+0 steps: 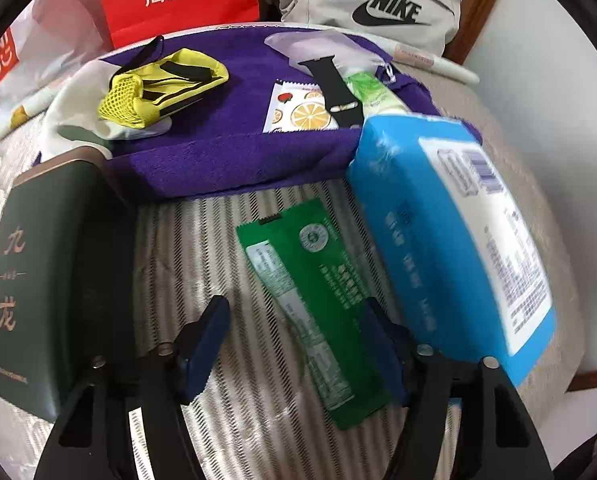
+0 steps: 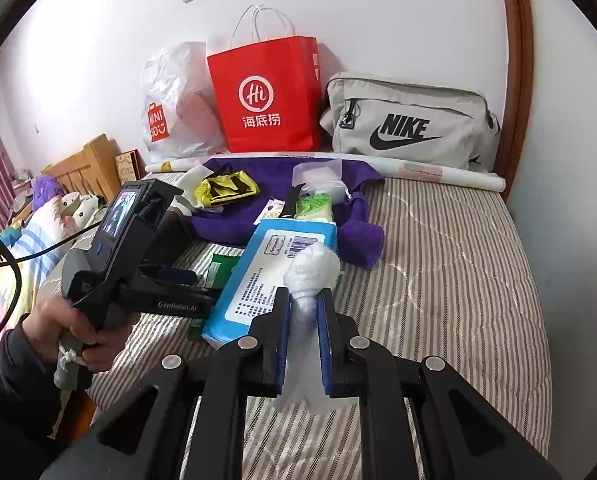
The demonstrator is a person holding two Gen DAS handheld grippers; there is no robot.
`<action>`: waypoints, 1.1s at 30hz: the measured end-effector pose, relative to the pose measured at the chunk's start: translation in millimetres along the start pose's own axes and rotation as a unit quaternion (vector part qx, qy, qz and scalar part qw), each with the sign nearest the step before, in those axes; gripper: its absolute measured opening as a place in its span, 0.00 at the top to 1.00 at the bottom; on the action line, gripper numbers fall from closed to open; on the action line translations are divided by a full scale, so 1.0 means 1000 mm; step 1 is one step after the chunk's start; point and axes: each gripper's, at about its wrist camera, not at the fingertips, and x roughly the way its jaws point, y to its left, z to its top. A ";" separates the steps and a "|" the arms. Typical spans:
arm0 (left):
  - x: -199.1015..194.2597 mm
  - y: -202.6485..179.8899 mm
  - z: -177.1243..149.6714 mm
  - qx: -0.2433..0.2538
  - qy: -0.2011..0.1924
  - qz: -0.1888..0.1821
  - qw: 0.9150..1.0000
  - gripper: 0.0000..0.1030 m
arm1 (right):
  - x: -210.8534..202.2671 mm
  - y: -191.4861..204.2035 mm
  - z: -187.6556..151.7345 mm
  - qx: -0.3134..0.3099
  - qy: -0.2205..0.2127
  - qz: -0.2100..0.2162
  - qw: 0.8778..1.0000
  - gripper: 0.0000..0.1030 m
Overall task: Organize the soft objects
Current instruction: 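Lift the white tissue with the right gripper and hold it above the bed, then grasp the green sachet with the left gripper while the right holds the white tissue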
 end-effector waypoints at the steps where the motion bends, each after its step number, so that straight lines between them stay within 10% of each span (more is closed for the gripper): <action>1: -0.001 0.001 0.000 -0.003 0.000 -0.003 1.000 0.37 | 0.000 0.001 0.000 0.000 0.001 0.001 1.000 0.87; 19: 0.005 -0.005 0.015 0.024 -0.012 -0.030 0.999 0.37 | 0.023 -0.002 0.012 0.008 0.007 0.009 1.000 0.87; 33: 0.001 -0.012 0.003 0.048 0.010 0.018 0.999 0.36 | 0.025 0.006 0.028 -0.007 -0.009 0.013 1.000 0.87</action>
